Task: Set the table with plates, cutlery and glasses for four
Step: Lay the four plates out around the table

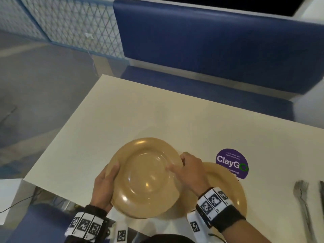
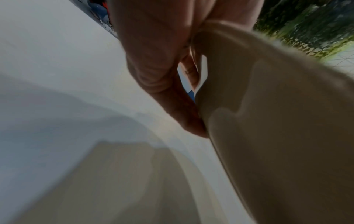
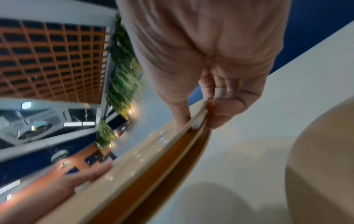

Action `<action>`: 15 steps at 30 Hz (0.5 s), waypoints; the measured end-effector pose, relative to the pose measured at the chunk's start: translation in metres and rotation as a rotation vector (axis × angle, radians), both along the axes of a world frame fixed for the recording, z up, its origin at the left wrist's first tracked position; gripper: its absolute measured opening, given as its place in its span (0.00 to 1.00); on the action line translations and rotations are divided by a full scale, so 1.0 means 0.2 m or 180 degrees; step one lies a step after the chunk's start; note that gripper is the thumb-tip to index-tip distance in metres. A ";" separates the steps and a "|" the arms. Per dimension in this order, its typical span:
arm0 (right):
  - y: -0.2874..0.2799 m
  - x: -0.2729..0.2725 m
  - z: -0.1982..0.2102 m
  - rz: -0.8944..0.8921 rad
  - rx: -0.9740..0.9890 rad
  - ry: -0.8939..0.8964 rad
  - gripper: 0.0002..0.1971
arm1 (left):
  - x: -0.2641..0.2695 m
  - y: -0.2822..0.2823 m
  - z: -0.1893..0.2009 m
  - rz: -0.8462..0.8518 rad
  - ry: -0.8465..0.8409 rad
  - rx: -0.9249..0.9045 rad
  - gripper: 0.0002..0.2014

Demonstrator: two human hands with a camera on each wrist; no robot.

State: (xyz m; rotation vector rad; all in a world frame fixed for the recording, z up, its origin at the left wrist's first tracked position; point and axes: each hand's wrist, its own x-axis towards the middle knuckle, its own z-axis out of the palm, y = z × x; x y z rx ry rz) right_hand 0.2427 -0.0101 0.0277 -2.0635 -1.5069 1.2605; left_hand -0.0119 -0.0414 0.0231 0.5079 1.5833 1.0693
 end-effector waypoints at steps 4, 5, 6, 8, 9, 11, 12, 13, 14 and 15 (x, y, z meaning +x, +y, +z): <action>0.12 -0.23 -0.09 -0.0191 -0.0169 0.0127 0.18 | -0.26 0.07 -0.01 0.0200 0.0018 -0.0095 0.13; 0.15 -0.27 -0.10 -0.0242 -0.0175 0.0212 0.16 | -0.36 0.09 -0.03 0.0247 0.0051 -0.0117 0.12; 0.17 -0.32 -0.10 -0.0251 -0.0174 0.0253 0.14 | -0.44 0.09 -0.04 0.0205 0.0063 -0.0125 0.13; 0.21 -0.42 -0.12 -0.0234 -0.0118 0.0275 0.13 | -0.57 0.11 -0.06 -0.0078 -0.0087 -0.0206 0.18; 0.22 -0.48 -0.12 -0.0229 -0.0088 0.0291 0.13 | -0.61 0.11 -0.07 -0.0215 -0.0219 -0.0240 0.20; 0.25 -0.58 -0.12 -0.0216 -0.0054 0.0373 0.14 | -0.65 0.14 -0.08 -0.0170 -0.0297 -0.0295 0.19; 0.26 -0.62 -0.12 -0.0166 -0.0071 0.0356 0.13 | -0.67 0.16 -0.09 -0.0074 -0.0263 -0.0287 0.19; 0.27 -0.66 -0.12 -0.0090 -0.0056 0.0287 0.13 | -0.69 0.18 -0.10 0.0010 -0.0205 -0.0292 0.18; 0.29 -0.69 -0.11 -0.0024 -0.0013 0.0159 0.13 | -0.71 0.19 -0.10 0.0059 -0.0164 -0.0280 0.17; 0.30 -0.72 -0.11 0.0031 0.0066 0.0046 0.14 | -0.73 0.20 -0.11 0.0095 -0.0128 -0.0277 0.16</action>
